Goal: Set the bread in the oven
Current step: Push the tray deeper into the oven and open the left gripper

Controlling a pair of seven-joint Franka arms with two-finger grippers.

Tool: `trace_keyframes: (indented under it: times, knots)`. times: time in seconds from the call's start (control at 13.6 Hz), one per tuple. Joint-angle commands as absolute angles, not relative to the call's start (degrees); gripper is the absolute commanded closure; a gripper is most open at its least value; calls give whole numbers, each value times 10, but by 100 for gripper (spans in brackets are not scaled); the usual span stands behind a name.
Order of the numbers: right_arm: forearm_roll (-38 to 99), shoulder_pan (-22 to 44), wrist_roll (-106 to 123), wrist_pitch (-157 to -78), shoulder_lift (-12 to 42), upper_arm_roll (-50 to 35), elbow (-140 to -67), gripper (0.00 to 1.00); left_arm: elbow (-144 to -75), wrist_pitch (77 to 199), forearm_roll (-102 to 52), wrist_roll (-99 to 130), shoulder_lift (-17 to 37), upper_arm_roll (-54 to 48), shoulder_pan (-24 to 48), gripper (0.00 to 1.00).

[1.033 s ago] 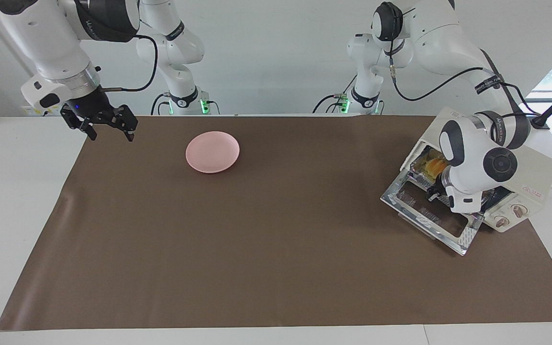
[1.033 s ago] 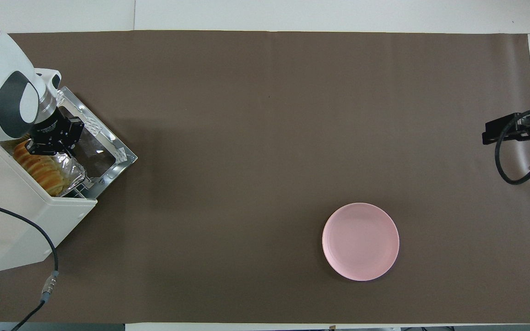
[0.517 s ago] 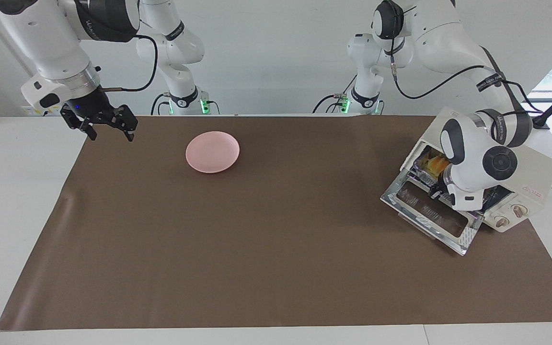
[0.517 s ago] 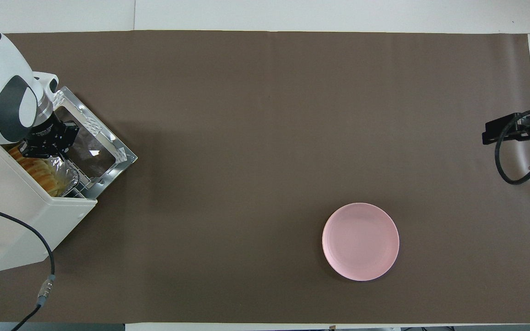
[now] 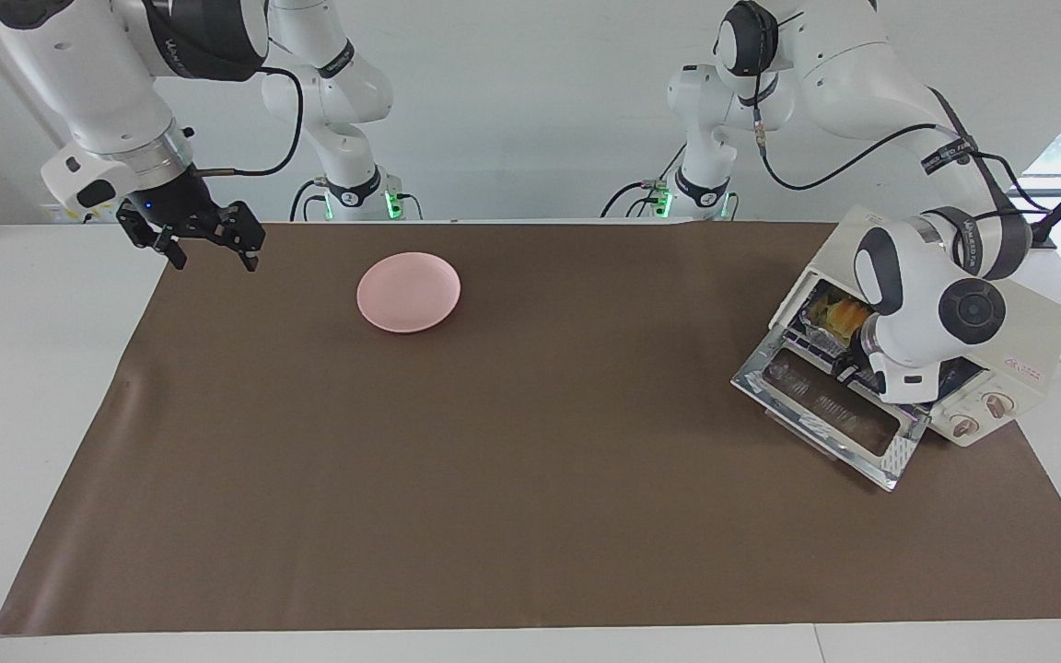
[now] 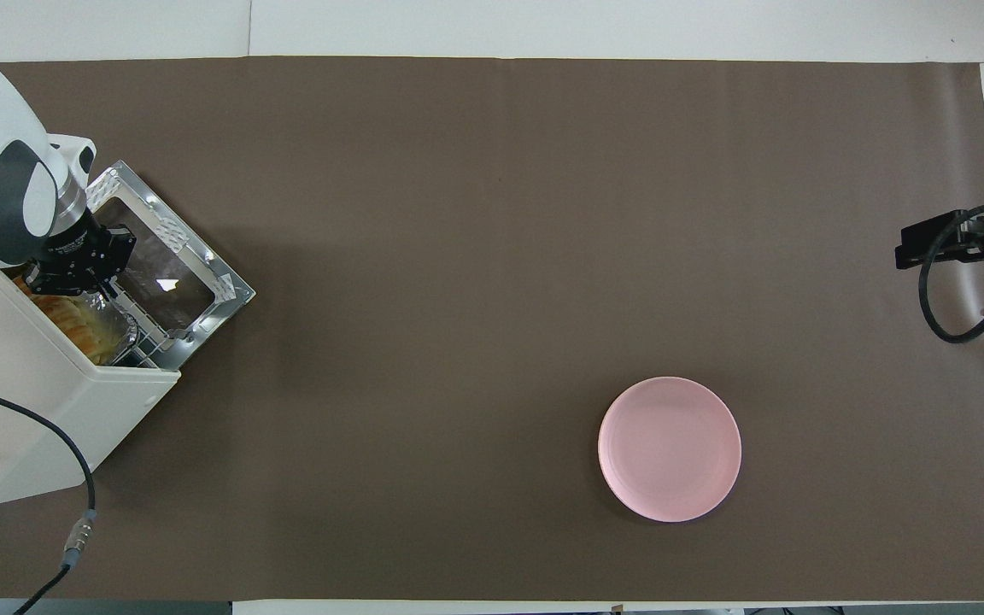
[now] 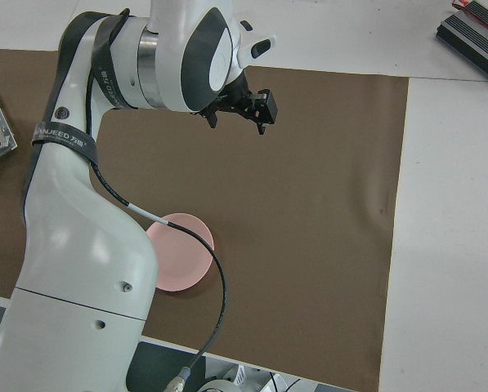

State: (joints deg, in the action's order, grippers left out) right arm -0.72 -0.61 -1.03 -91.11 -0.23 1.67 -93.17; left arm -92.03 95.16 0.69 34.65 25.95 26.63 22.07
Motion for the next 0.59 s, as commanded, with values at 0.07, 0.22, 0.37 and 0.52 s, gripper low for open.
trace_keyframes:
  times: [0.07, 0.22, 0.37, 0.52]
  knots:
    - [-13, -11, -1, -909, -14, 11, -945, 0, -956, 982, 29, 360, 238, 267, 222, 100]
    - [-13, -11, -1, -909, -14, 11, -945, 0, -956, 983, 30, 359, 238, 267, 222, 100]
    - [-13, -11, -1, -909, -14, 11, -945, 0, -955, 983, 31, 353, 238, 267, 221, 100]
    - [-13, -11, -1, -909, -14, 11, -945, 0, -953, 986, 30, 352, 238, 266, 218, 75]
